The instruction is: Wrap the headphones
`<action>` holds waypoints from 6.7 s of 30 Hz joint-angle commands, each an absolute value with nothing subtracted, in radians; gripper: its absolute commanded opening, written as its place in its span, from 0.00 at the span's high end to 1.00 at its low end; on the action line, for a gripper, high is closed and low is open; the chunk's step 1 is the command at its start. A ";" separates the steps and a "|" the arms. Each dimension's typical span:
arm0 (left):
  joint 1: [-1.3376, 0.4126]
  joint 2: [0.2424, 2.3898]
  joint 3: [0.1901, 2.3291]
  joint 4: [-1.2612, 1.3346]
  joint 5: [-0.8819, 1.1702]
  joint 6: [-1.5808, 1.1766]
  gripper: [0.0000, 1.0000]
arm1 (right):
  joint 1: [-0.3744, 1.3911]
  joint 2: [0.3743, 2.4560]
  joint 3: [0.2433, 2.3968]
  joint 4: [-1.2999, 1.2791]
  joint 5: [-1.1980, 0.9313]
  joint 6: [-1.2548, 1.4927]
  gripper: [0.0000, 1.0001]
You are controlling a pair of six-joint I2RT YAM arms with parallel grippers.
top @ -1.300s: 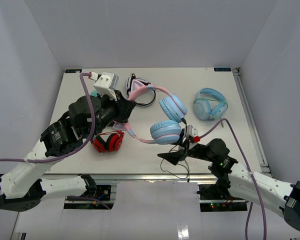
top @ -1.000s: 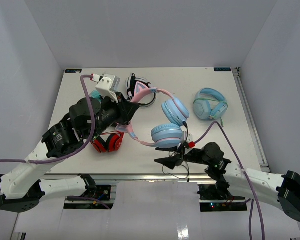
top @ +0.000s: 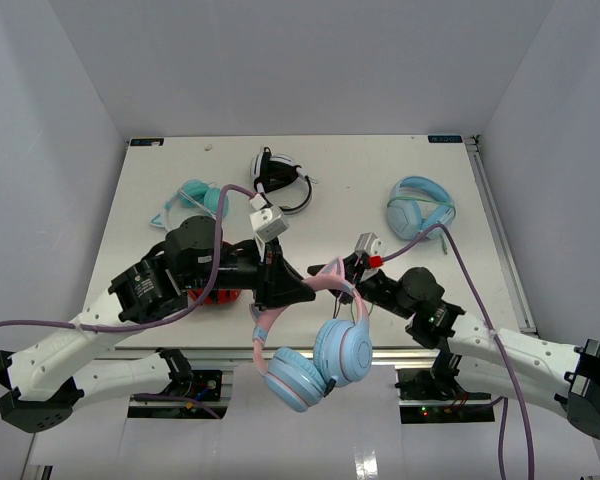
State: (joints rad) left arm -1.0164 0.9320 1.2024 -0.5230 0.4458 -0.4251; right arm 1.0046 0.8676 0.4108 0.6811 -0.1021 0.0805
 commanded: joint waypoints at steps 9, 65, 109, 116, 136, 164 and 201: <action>-1.019 0.966 1.235 -0.853 0.102 -0.236 1.00 | 1.002 0.769 0.691 0.218 0.238 0.040 0.92; -1.019 1.237 1.384 -0.881 -0.845 -0.601 1.00 | 1.127 0.871 0.564 0.394 -0.279 0.385 0.92; -1.019 0.990 1.290 -0.741 -0.814 -0.672 1.00 | 1.397 0.928 0.467 0.435 0.259 0.277 0.92; -1.019 1.009 1.267 -0.736 -0.890 -0.696 1.00 | 1.423 0.955 0.480 0.501 0.273 0.282 0.92; -1.019 1.027 1.308 -0.687 -0.838 -0.700 1.00 | 1.528 1.140 0.517 0.617 0.477 0.249 0.92; -1.019 1.049 1.389 -0.710 -0.832 -0.670 1.00 | 1.572 1.542 0.367 1.196 0.419 0.220 0.73; -1.019 0.773 1.407 -0.801 -0.482 -0.539 1.00 | 1.513 1.435 0.160 1.395 0.684 0.187 0.92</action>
